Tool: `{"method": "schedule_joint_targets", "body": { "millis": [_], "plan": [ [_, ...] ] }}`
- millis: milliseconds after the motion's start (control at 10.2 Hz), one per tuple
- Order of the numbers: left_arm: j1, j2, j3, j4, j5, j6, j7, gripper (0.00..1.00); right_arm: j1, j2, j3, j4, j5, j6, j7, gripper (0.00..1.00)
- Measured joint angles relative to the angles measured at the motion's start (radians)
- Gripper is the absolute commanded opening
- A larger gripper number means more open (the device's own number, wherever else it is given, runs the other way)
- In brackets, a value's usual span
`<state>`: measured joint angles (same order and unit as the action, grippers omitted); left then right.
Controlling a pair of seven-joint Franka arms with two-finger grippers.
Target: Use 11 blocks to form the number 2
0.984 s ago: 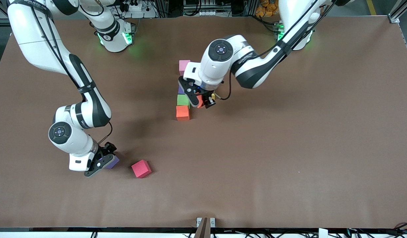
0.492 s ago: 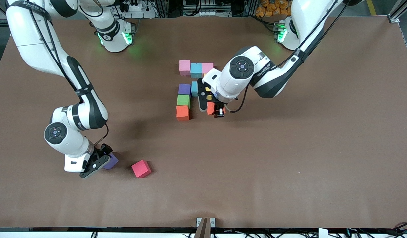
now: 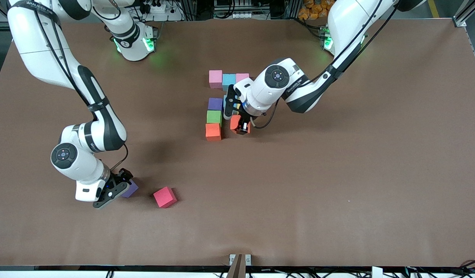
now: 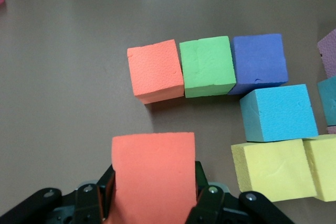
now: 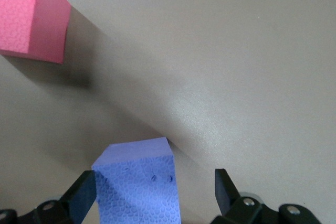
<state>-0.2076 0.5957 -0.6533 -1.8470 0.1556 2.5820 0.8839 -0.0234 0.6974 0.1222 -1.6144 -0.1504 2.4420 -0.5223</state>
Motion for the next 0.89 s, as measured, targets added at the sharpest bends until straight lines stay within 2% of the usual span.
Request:
{"method": "schedule_joint_targets", "body": {
  "millis": [295, 787, 886],
  "plan": [
    [0.000, 0.027, 0.001, -0.053, 0.000, 0.129, 0.022, 0.01, 0.001, 0.000, 0.002, -0.002, 0.012, -0.002, 0.000, 1.00],
    [-0.013, 0.103, 0.004, -0.077, 0.000, 0.304, 0.023, 0.01, 0.000, 0.015, 0.002, -0.015, 0.012, -0.002, 0.000, 1.00],
    [-0.020, 0.119, 0.008, -0.081, 0.000, 0.335, 0.023, 0.01, 0.000, 0.015, 0.001, -0.019, 0.012, -0.002, 0.000, 0.69]
  ]
}}
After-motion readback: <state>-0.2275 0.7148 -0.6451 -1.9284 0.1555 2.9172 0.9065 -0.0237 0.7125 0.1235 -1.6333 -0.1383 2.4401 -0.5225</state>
